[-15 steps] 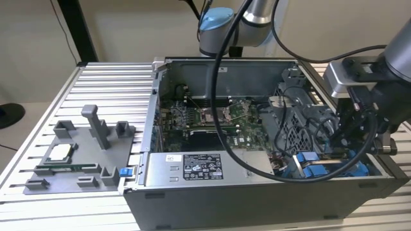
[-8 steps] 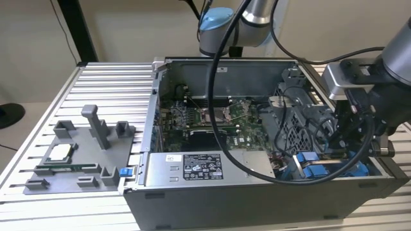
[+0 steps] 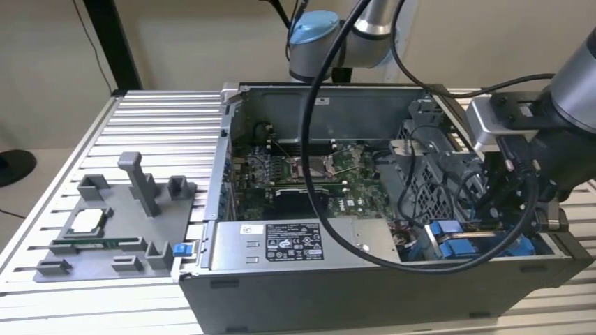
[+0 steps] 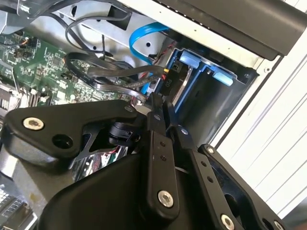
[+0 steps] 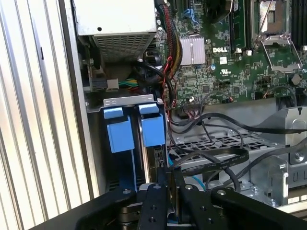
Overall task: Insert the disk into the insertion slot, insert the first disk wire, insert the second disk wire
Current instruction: 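Insert the second disk wire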
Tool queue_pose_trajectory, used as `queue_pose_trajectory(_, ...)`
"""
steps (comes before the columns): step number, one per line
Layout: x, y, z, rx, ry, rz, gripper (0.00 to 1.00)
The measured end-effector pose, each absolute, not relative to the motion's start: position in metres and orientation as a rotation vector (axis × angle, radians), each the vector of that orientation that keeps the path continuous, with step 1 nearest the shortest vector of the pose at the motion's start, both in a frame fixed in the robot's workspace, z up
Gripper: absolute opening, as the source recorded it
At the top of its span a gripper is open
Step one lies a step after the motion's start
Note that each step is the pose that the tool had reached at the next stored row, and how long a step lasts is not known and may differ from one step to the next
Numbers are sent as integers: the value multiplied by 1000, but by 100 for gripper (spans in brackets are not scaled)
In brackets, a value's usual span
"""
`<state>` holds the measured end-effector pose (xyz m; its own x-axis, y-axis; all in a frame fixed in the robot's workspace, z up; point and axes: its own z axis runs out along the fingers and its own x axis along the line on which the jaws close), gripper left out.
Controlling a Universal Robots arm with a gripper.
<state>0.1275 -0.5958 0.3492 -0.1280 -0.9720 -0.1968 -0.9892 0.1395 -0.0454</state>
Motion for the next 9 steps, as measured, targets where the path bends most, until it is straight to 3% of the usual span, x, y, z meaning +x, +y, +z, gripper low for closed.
queue_pose_trajectory(9, 129, -596, 347, -1950, 2226, 143, 0)
